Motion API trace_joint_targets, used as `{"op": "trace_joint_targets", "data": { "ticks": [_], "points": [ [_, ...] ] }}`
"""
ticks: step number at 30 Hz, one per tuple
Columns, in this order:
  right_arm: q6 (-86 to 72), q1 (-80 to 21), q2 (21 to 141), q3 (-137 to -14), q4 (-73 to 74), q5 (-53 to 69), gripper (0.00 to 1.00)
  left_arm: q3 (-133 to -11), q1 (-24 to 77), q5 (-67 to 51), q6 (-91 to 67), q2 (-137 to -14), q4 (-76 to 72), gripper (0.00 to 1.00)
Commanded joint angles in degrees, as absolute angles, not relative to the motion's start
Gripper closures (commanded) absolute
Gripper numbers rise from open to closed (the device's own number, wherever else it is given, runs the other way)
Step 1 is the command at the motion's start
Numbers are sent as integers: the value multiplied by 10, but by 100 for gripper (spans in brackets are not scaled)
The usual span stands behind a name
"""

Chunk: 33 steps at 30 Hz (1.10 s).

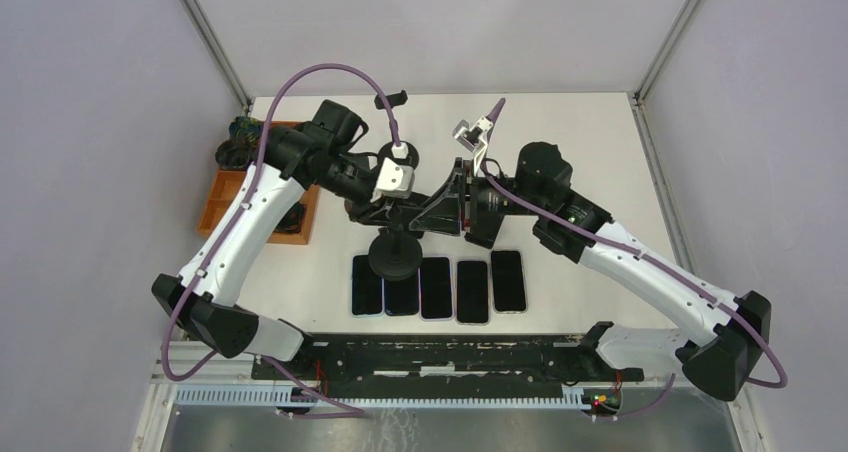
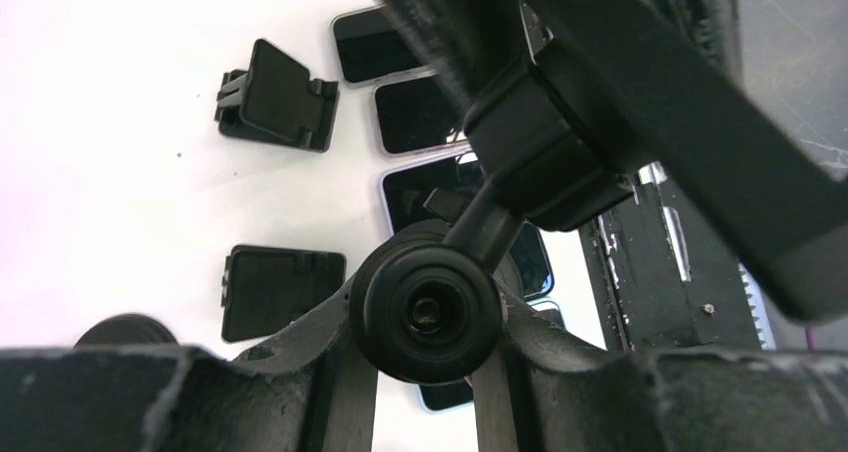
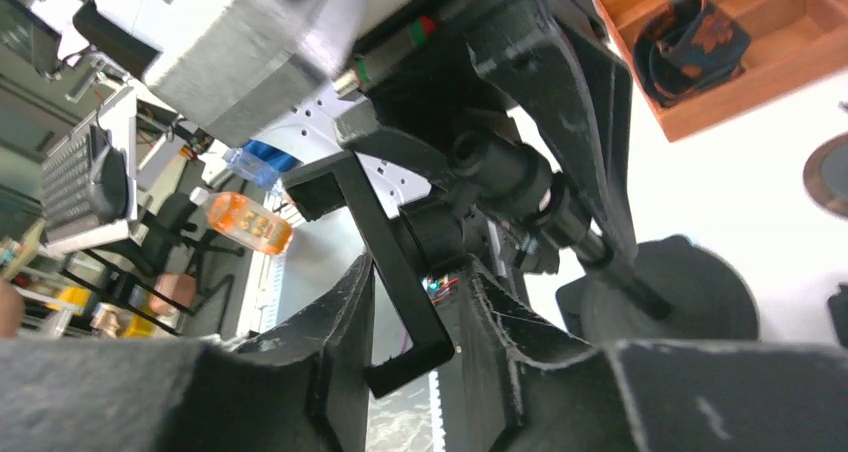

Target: Remove the phone from the phone stand

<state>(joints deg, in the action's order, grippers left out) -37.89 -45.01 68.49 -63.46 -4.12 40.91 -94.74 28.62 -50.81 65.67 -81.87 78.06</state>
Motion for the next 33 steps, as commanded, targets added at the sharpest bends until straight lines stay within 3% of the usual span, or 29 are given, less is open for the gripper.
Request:
{"op": "trace_joint_targets", "data": {
  "ticks": [1, 5, 6, 7, 8, 10, 11, 22, 33],
  "points": [
    [-372, -453, 687, -656, -52, 379, 74, -982, 290, -549, 660, -805, 758, 98],
    [-377, -453, 669, -657, -83, 357, 99, -977, 289, -542, 659, -803, 758, 97],
    [-374, -453, 667, -663, -81, 353, 100, -976, 290, -540, 658, -803, 756, 90],
    [-370, -451, 667, -675, -75, 349, 100, -976, 289, -539, 651, -804, 753, 77],
    [-365, -451, 669, -690, -65, 348, 100, -976, 289, -536, 636, -804, 747, 52],
    [-357, -444, 673, -721, -45, 346, 100, -975, 289, -531, 604, -802, 727, 11],
    [-353, -438, 675, -735, -32, 344, 100, -974, 289, -526, 585, -800, 714, 2],
    [-353, -303, 683, -819, 21, 378, 100, -983, 289, -444, 412, -774, 611, 0],
    [-300, -220, 801, -874, 25, 388, 100, -949, 286, -321, 283, -750, 487, 0]
  ]
}}
